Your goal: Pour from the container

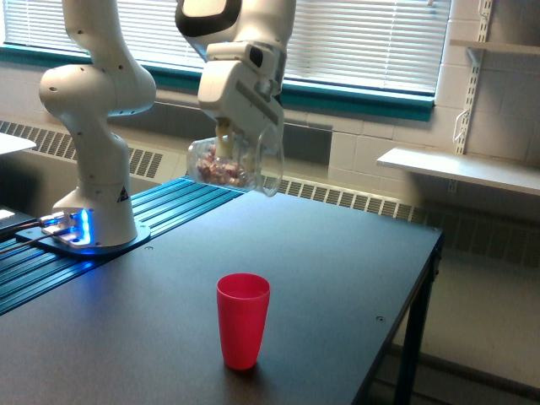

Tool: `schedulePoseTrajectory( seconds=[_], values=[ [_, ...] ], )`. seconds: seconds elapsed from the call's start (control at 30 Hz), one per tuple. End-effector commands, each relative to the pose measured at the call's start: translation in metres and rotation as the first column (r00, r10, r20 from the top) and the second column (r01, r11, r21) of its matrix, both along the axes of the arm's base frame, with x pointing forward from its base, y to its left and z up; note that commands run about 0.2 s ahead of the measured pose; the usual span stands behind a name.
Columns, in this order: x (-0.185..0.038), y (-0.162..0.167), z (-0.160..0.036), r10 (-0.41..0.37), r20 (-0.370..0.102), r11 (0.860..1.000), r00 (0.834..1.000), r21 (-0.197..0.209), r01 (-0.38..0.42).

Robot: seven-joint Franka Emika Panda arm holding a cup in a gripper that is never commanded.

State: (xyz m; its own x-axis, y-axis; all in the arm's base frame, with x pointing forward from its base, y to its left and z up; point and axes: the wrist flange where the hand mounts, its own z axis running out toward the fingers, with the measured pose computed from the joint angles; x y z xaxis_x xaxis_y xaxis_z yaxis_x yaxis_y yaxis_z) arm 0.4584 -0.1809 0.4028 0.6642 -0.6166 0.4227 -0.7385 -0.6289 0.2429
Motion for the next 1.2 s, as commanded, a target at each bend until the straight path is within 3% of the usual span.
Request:
schedulePoseTrajectory(
  seconds=[0.03, 0.3, 0.47, 0.53, 1.0, 1.2],
  values=[
    [-0.007, -0.011, -0.012, -0.004, -0.011, 1.000, 1.000, -0.003, 0.004],
    [-0.010, -0.010, -0.027, 0.027, -0.044, 1.000, 0.999, 0.009, -0.027],
    [-0.014, -0.007, -0.042, 0.068, -0.096, 0.997, 0.993, 0.032, -0.065],
    [-0.016, -0.008, -0.046, 0.064, -0.111, 0.997, 0.992, 0.053, -0.058],
    [-0.012, -0.022, -0.065, -0.002, -0.181, 0.996, 0.983, 0.091, 0.019],
    [-0.007, -0.026, -0.067, -0.035, -0.201, 0.995, 0.979, 0.085, 0.053]
  ],
)
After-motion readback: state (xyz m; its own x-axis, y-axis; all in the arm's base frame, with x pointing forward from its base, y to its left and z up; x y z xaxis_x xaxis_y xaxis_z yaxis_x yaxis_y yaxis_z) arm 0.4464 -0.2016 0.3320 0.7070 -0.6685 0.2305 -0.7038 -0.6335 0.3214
